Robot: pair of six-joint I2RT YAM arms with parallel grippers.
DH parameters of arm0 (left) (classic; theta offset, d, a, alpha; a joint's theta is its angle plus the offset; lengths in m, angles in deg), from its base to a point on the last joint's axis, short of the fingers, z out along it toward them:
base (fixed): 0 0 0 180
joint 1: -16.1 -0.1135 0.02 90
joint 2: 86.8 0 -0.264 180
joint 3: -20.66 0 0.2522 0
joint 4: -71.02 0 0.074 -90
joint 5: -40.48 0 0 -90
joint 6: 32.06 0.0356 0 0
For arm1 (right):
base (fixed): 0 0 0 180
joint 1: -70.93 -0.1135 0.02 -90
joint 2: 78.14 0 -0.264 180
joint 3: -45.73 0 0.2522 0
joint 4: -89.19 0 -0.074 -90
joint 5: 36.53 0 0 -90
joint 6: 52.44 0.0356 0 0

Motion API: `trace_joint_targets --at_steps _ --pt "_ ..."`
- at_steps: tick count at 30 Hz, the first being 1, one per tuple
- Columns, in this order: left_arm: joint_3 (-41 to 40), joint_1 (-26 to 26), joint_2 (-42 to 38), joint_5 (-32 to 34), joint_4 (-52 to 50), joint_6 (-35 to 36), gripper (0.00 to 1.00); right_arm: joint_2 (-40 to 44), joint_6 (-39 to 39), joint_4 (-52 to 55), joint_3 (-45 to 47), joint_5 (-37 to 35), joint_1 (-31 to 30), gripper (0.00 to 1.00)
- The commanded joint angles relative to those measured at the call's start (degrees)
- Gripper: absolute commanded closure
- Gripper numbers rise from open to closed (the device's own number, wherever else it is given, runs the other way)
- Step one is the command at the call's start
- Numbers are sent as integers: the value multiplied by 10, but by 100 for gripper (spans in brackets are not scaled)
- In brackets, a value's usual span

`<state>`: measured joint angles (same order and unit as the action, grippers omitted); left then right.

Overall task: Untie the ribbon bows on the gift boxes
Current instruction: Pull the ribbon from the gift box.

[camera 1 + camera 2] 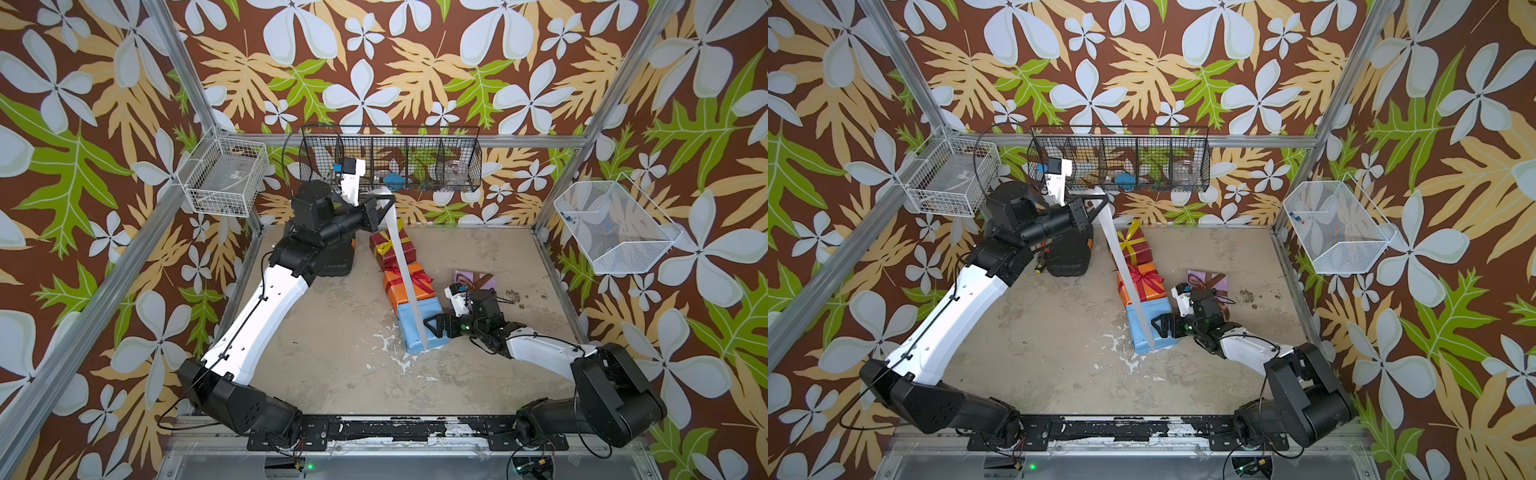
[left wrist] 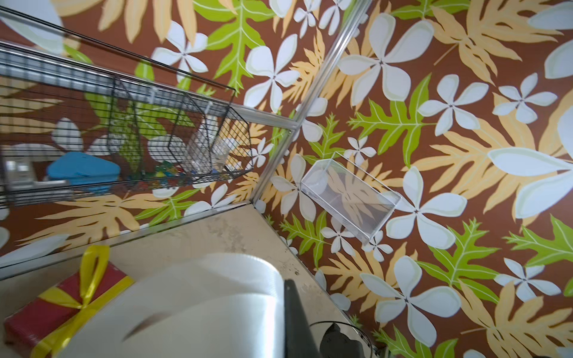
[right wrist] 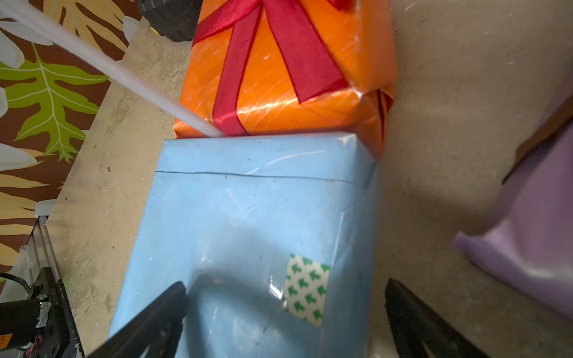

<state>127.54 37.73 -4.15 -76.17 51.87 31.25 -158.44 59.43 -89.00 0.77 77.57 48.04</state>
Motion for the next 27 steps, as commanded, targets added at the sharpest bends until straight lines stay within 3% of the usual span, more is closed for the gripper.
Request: trace_joint_targets --at_steps 1,6,10,14,20,27 --pt "-23 -47 -26 26 31 0 100 -4 -19 47 -1 -34 0 0" --pt "-70 -175 -56 14 61 -49 100 -7 -23 54 -5 -45 0 0" --pt "-33 -241 -42 24 21 -32 100 -15 -25 60 -11 -49 0 0" --pt "18 -266 -23 81 -43 22 100 -22 -24 57 -11 -48 0 0" --pt "25 -280 -12 135 -71 68 100 -28 -24 58 -14 -45 0 0" --pt "-82 -280 -34 139 -40 69 100 -32 -25 55 -15 -38 0 0"
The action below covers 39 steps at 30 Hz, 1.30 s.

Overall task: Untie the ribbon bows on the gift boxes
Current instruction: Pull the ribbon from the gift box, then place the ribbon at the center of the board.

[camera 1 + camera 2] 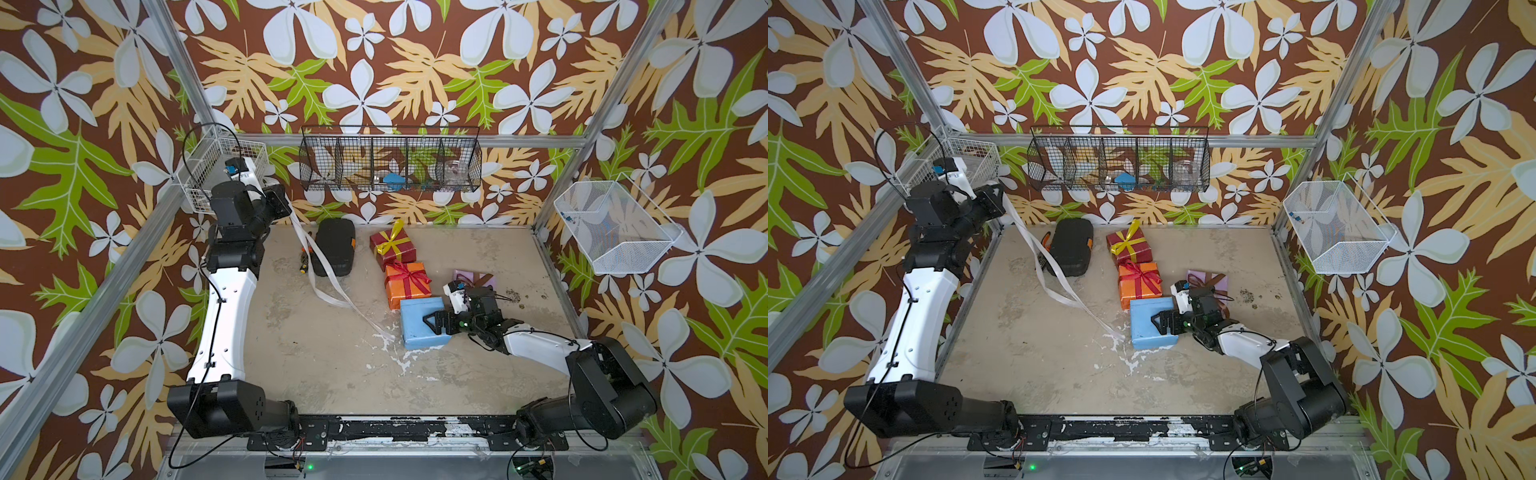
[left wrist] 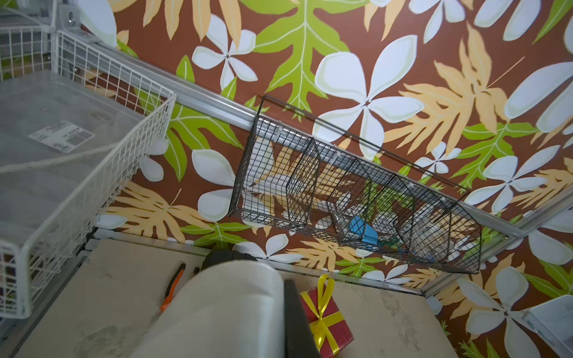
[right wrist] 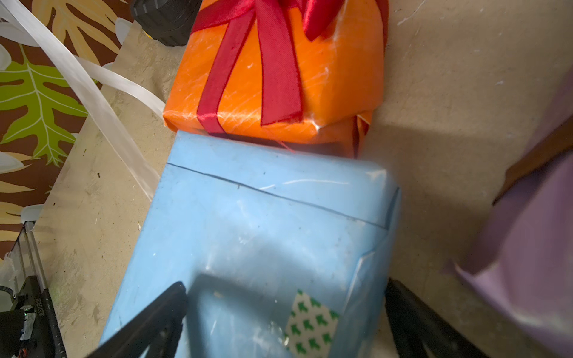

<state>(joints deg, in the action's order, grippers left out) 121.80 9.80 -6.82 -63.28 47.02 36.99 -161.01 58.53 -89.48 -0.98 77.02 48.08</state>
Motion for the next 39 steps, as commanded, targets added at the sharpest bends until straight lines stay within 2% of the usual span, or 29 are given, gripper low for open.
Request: trace_joint_targets --at_steps 1,3,8,11,13,17,18,20,21,23,31,34,36,39 --pt "-46 -1 -13 12 12 12 100 -8 -16 60 3 -33 -1 0" --pt "-96 -1 -26 20 25 16 100 -9 -16 59 4 -33 0 0" --pt "-248 -1 -71 95 74 20 100 -9 -15 56 4 -29 0 0" --pt "-312 0 -61 107 78 24 100 -7 -16 57 3 -26 0 0" --pt "-318 -1 -29 101 59 33 100 -6 -17 56 3 -22 0 0" --pt "-252 -1 78 78 -47 68 100 -4 -19 59 3 -19 0 0" --pt "-243 -1 97 72 -66 79 97 -1 -19 59 3 -19 -1 0" --pt "-239 -1 122 71 -83 84 60 2 -20 59 4 -22 0 0" --pt "-238 -1 128 71 -85 85 46 4 -20 60 4 -22 0 0" --pt "-236 -1 130 76 -86 81 1 4 -20 60 4 -21 0 0" --pt "-240 -1 113 97 -85 87 0 0 -20 61 3 -19 -1 0" --pt "-239 7 106 64 -88 96 0 -1 -19 62 2 -19 0 0" --pt "-238 33 98 47 -85 96 0 3 -18 64 1 -18 -1 0" --pt "-243 107 81 35 -79 85 1 20 -19 84 -7 -22 0 0"
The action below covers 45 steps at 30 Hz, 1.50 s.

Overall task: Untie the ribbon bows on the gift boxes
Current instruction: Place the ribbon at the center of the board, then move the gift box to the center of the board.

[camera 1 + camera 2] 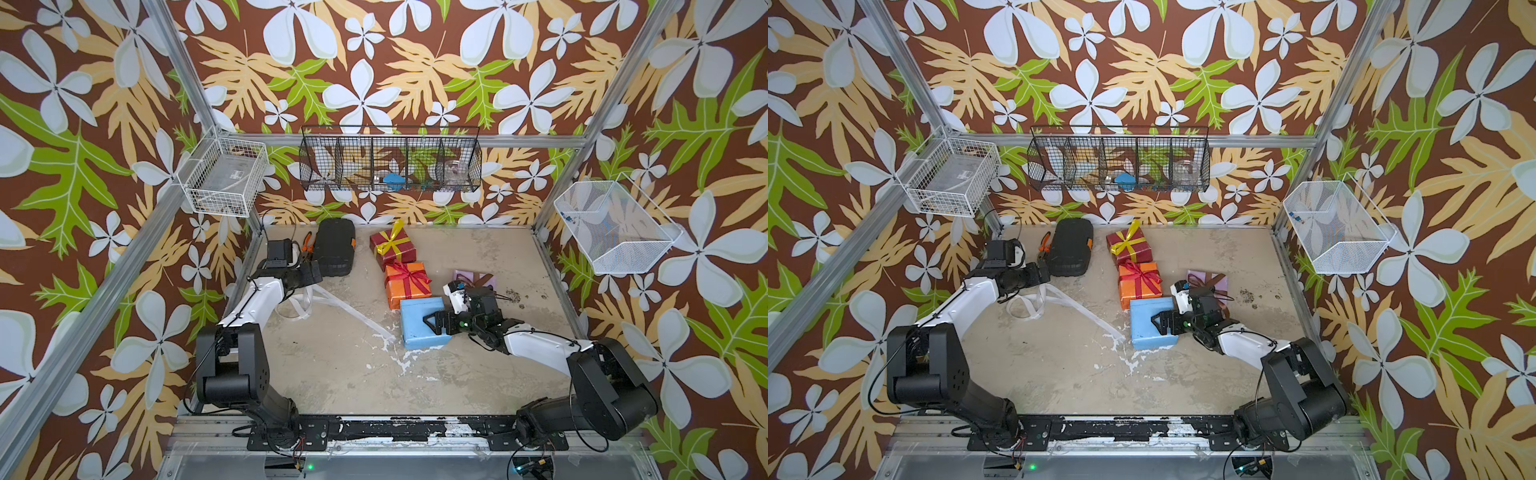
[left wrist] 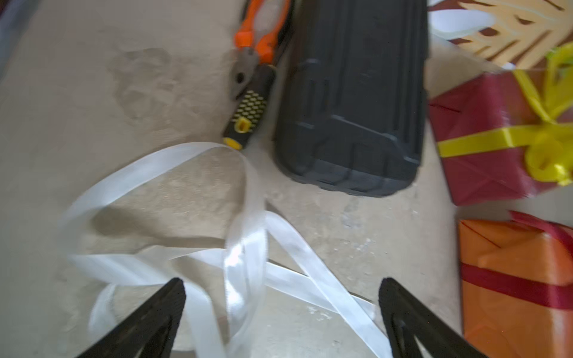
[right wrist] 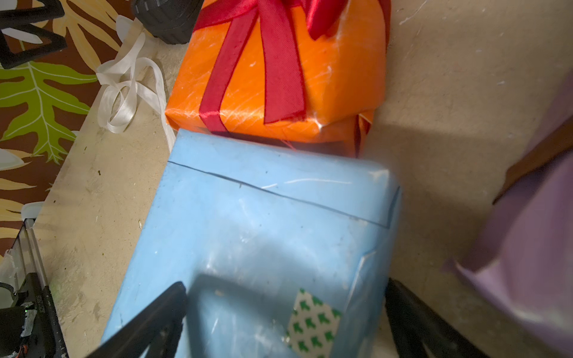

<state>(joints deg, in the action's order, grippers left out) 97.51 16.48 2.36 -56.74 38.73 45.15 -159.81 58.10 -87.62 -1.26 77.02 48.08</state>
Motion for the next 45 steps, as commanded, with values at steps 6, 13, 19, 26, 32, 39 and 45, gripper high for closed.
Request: trace_joint_targets --at_steps 6,13,19,26,32,39,45 --pt "-98 179 -54 -92 163 -142 1 99 -24 143 -44 -66 -1 0" --pt "-256 236 -55 -102 462 -316 0 153 -39 203 -97 -126 -72 0" --pt "-310 234 -21 -80 552 -341 0 99 -38 200 -150 -245 -212 19" --pt "-373 178 31 -97 686 -377 0 -25 -12 118 -170 -215 -273 73" --pt "-416 107 71 -125 763 -411 0 -115 6 104 -186 -227 -292 80" --pt "-422 73 -8 -39 614 -312 0 -123 19 106 -156 -321 -280 76" --pt "-391 53 -88 115 455 -243 0 -79 24 94 -89 -332 -196 76"
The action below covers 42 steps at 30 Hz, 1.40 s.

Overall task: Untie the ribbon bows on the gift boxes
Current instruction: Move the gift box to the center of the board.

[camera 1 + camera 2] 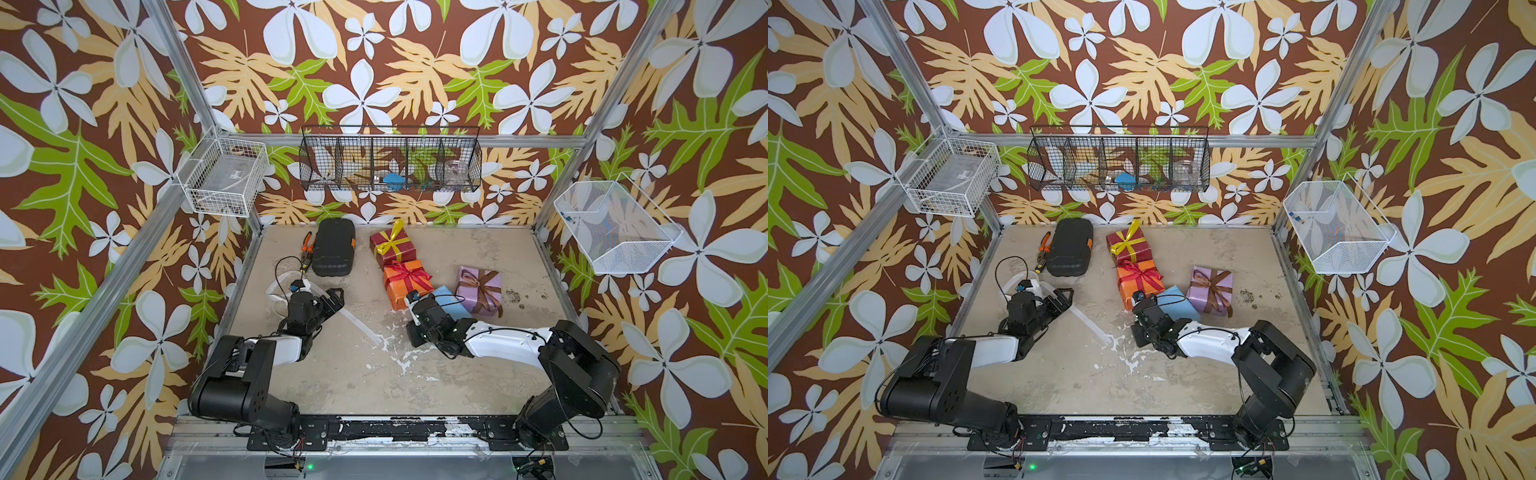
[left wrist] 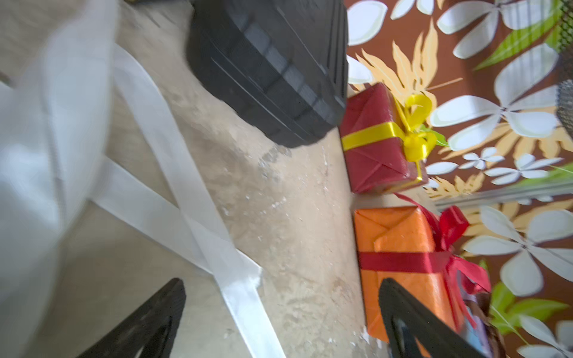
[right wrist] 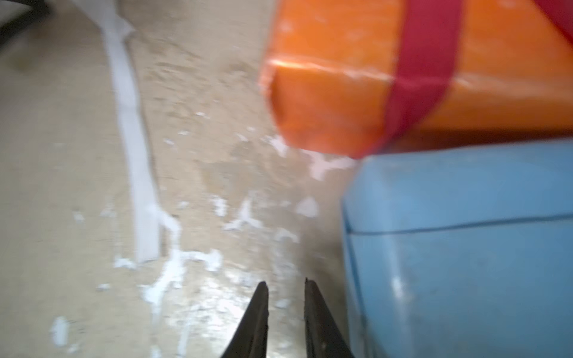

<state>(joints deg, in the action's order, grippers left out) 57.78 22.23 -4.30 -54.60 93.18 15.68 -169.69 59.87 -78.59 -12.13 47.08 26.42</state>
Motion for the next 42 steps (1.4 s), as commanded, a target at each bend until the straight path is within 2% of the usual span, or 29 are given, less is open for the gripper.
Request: trace_joint_targets --at_steps 1,4,9,13,16,18,20,22,23,25,33,37,42 --pt "6 -5 -37 109 -97 56 0 33 3 2 31 -36 32 76" --pt "3 -4 -65 94 -91 56 0 67 -4 -2 58 -36 76 76" --pt "18 1 -49 -32 -72 44 0 103 -23 -15 97 -14 178 76" --pt "48 43 -24 -70 -76 43 0 114 -32 -45 110 30 243 76" --pt "80 80 -6 -84 -72 32 0 102 -42 -56 84 73 247 76" --pt "106 102 10 -97 -63 27 0 89 -44 -55 51 137 248 70" --pt "132 115 29 -109 -53 23 0 85 -42 -64 26 196 248 57" --pt "161 127 53 -120 -48 23 0 87 -33 -80 10 223 248 37" --pt "178 132 66 -122 -47 25 0 86 -31 -90 1 231 248 30" --pt "204 143 95 -129 -40 29 0 81 -32 -112 -16 238 248 24" --pt "278 170 205 -167 7 13 1 -42 -54 -152 -125 322 248 23" --pt "292 178 234 -175 22 7 3 -95 -53 -163 -150 348 247 23" --pt "299 184 263 -199 46 -7 4 -134 -31 -185 -153 418 247 25"
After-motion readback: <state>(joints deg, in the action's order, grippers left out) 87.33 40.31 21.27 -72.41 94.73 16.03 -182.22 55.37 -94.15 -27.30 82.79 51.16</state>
